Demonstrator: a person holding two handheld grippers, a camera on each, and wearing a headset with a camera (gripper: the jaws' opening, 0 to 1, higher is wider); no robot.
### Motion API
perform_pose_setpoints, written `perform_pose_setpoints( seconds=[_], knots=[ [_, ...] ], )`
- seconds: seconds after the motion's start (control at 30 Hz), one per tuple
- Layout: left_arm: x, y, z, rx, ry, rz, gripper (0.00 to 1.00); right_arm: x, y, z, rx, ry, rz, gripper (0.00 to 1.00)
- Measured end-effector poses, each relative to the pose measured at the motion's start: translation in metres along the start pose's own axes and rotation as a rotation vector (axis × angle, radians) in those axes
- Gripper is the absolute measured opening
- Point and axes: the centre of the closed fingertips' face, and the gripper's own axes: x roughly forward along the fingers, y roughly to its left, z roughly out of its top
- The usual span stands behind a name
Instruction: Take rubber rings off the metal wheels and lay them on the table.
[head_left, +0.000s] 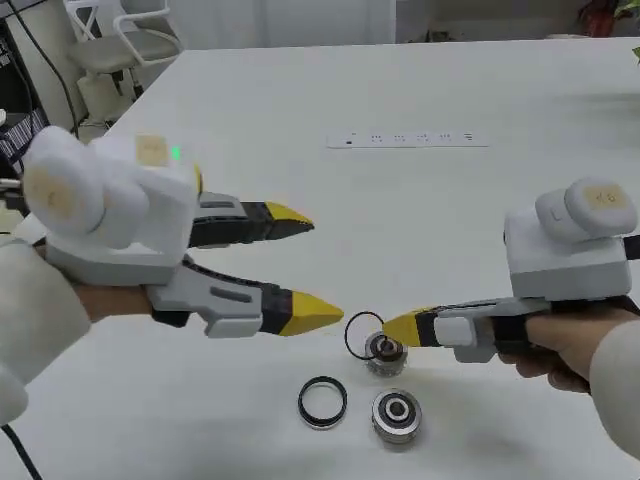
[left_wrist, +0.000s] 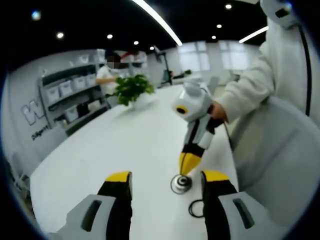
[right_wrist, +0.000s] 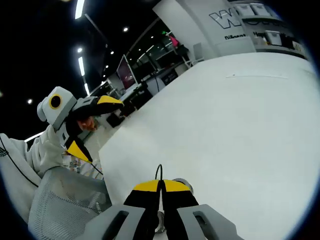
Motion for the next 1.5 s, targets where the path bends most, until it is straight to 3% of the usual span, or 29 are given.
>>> perform_pose_setpoints(
  seconds=[0.23, 0.3, 0.5, 0.7, 0.8, 0.93, 1.1, 1.5],
  knots=[
    [-0.043, -0.001, -0.01, -0.008, 0.004, 0.044, 0.64, 0.004, 0.014, 0.002, 0.014, -0.011, 0.049, 0.0],
    [-0.054, 0.001, -0.02, -0.058, 0.011, 0.071, 0.67, 0.007, 0.02, 0.002, 0.022, -0.01, 0.072, 0.0],
    [-0.074, -0.004, -0.035, -0.12, 0.01, 0.12, 0.75, 0.014, 0.035, -0.004, 0.011, 0.015, 0.114, 0.0],
    [-0.078, -0.019, -0.052, -0.174, 0.022, 0.139, 0.76, 0.02, 0.04, -0.015, 0.005, 0.056, 0.138, 0.0],
    [-0.071, -0.034, -0.064, -0.211, 0.036, 0.117, 0.77, 0.024, 0.041, -0.022, 0.003, 0.081, 0.146, 0.0],
    [-0.066, -0.045, -0.075, -0.25, 0.04, 0.111, 0.77, 0.027, 0.045, -0.031, -0.006, 0.108, 0.148, 0.0],
    [-0.066, -0.052, -0.082, -0.284, 0.03, 0.116, 0.76, 0.028, 0.041, -0.038, -0.006, 0.13, 0.14, 0.0],
    [-0.067, -0.052, -0.091, -0.329, 0.029, 0.137, 0.73, 0.032, 0.031, -0.044, -0.017, 0.154, 0.114, 0.0]
  ],
)
